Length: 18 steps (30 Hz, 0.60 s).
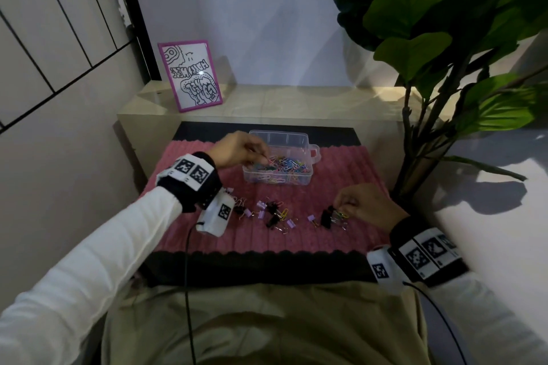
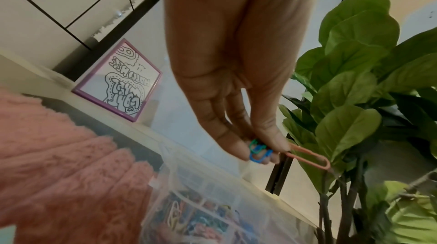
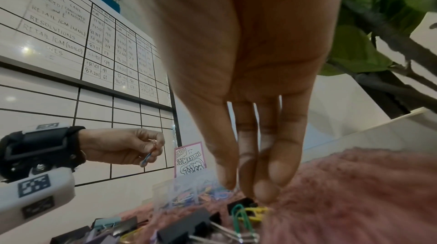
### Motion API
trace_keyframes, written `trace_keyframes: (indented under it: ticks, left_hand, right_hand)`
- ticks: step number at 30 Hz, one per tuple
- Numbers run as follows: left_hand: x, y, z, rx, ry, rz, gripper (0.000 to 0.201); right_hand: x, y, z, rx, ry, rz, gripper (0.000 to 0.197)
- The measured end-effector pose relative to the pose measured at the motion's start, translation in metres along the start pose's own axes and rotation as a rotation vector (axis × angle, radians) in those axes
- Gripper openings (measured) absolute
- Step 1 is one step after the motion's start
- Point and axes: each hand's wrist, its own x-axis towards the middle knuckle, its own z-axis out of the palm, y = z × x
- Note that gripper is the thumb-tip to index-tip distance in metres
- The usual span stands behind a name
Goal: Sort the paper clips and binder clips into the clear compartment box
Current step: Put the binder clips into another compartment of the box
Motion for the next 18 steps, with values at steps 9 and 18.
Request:
trace_keyframes:
  ticks: [9,18]
  left_hand:
    - [0.026,-0.003,-0.004,0.037,0.115,-0.081,0.017]
    - [0.048,-0.014,-0.002,0.103,0.134,-0.168,0.018]
  right_hand:
    - [-0.009,0.003,0.009,-0.087,-0.062,0.155,0.044]
    - [0.002,0.009,0.017,-0.026,-0.069,0.186,0.026]
